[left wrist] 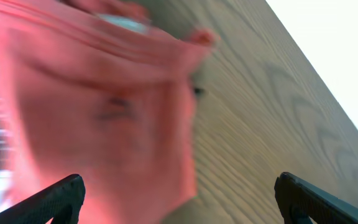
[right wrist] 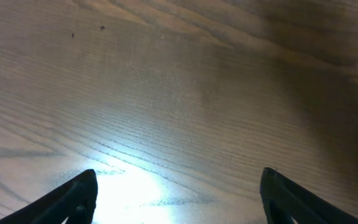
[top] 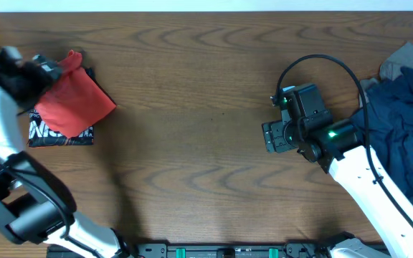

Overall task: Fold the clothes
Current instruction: 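Grasp the folded t-shirt with the left gripper and carry it left, then place the folded t-shirt onto the black t-shirt and release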

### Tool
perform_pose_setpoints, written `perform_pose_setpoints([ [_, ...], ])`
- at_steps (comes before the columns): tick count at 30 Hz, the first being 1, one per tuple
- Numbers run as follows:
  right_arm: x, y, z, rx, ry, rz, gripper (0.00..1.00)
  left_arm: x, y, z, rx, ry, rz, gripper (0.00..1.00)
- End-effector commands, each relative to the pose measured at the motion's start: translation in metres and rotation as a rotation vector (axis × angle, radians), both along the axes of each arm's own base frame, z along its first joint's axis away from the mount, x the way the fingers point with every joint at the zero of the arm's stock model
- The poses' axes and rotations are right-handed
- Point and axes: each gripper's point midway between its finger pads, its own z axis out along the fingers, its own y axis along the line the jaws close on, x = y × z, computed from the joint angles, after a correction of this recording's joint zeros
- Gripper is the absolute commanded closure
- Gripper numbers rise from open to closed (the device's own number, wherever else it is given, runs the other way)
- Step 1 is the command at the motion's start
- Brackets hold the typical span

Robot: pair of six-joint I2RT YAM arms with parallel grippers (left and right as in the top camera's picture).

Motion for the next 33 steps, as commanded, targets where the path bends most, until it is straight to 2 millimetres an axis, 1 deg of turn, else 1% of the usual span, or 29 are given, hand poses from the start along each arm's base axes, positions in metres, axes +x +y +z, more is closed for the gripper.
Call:
perform_pose_setpoints([
  [1,0.005,0.001,0.008,0.028,-0.028,-0.044,0.15,0.013,-0.06,-0.005,-0.024,0.011,-0.154,0.02],
  [3,0.011,0.001,0.012,0.074,-0.042,-0.116,0.11,0.015,-0.103,-0.012,-0.019,0.039,-0.256,0.02],
  [5,0.02,0.001,0.017,0.13,-0.066,-0.194,0.02,0.011,-0.138,-0.021,-0.003,0.087,-0.329,0.02],
  [7,0.033,0.002,0.025,0.19,-0.105,-0.231,0.01,-0.003,-0.176,-0.034,0.034,0.176,-0.403,0.02],
  [8,0.038,0.002,0.029,0.215,-0.122,-0.231,0.01,-0.01,-0.188,-0.039,0.046,0.215,-0.431,0.02],
  [10,0.045,-0.001,0.034,0.237,-0.142,-0.227,0.01,-0.041,-0.221,-0.05,0.061,0.345,-0.511,0.02],
  [12,0.047,-0.015,0.031,0.209,-0.139,-0.231,0.01,-0.076,-0.238,-0.057,0.093,0.485,-0.571,0.02],
  [15,0.037,-0.042,0.018,0.139,-0.077,-0.245,0.01,-0.128,-0.24,-0.06,0.202,0.707,-0.632,0.02],
  [17,0.022,-0.057,0.007,0.104,0.001,-0.271,0.01,-0.153,-0.24,-0.056,0.24,0.809,-0.664,0.02],
  [19,0.002,-0.07,-0.003,0.075,0.09,-0.305,0.01,-0.169,-0.24,-0.051,0.254,0.868,-0.686,0.02],
  [21,-0.017,-0.078,-0.011,0.048,0.177,-0.327,0.01,-0.178,-0.241,-0.045,0.257,0.89,-0.698,0.02],
  [23,-0.034,-0.083,-0.015,0.029,0.241,-0.34,0.01,-0.182,-0.241,-0.036,0.261,0.876,-0.701,0.02],
  [24,-0.038,-0.084,-0.015,0.025,0.254,-0.34,0.01,-0.183,-0.241,-0.031,0.263,0.859,-0.7,0.02],
  [26,-0.044,-0.084,-0.009,0.028,0.243,-0.339,0.01,-0.184,-0.241,-0.019,0.27,0.801,-0.696,0.02],
  [27,-0.045,-0.084,-0.001,0.038,0.214,-0.336,0.01,-0.184,-0.241,-0.009,0.276,0.743,-0.69,0.02],
  [29,-0.046,-0.084,0.015,0.061,0.146,-0.337,0.01,-0.183,-0.241,0.007,0.291,0.635,-0.679,0.02],
  [33,-0.051,-0.085,0.056,0.119,-0.043,-0.327,0.01,-0.187,-0.235,0.041,0.343,0.374,-0.634,0.02],
])
